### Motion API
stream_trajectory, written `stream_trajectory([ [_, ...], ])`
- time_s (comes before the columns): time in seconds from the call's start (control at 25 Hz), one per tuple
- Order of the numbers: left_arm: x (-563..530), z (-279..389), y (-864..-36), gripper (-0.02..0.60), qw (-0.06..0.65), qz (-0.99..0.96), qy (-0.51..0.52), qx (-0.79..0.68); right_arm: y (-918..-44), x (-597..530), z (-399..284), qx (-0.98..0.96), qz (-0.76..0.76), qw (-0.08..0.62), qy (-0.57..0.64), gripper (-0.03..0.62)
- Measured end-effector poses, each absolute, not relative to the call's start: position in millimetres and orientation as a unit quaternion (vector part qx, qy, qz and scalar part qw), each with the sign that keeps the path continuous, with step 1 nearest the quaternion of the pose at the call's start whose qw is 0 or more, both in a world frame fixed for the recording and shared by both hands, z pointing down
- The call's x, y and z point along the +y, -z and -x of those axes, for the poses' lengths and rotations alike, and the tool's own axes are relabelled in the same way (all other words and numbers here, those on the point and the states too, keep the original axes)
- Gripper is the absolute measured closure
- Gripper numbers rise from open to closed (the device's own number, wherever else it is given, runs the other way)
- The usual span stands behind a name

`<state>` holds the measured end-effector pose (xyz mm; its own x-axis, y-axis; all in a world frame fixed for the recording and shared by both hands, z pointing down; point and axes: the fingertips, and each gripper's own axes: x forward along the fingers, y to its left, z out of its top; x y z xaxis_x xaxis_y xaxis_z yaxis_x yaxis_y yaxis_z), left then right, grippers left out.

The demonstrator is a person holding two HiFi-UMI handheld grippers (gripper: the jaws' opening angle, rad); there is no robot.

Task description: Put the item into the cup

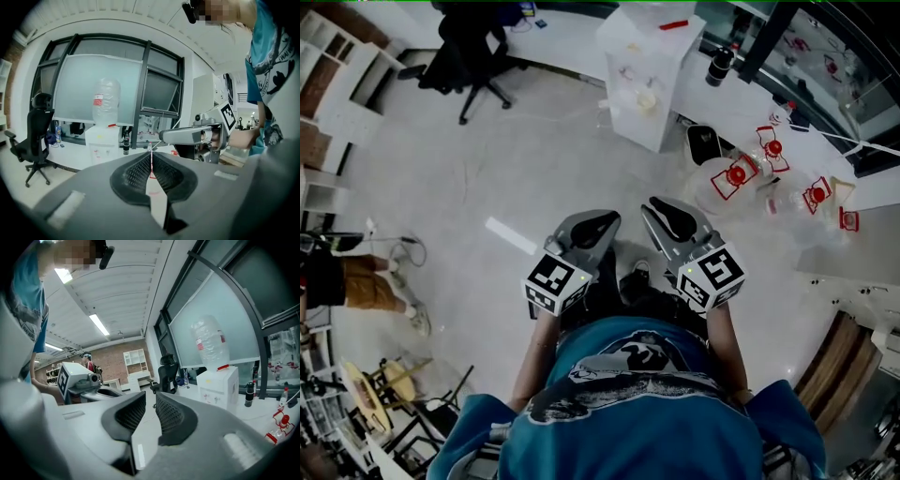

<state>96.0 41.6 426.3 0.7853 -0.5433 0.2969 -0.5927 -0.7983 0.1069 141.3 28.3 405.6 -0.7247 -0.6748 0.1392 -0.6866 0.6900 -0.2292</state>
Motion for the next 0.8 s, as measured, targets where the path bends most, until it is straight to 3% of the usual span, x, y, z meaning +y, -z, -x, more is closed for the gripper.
stream_trajectory([
  [0.16, 60, -97, -421, 0.561, 0.095, -0.938, -0.117, -0.313, -400, 38, -141, -0.923, -0.363, 0.005, -0.129, 0.591],
  [0.8, 87, -114, -420, 0.561, 0.081, -0.941, -0.132, -0.300, -399, 60, -146, -0.928, -0.350, 0.013, -0.125, 0.592],
])
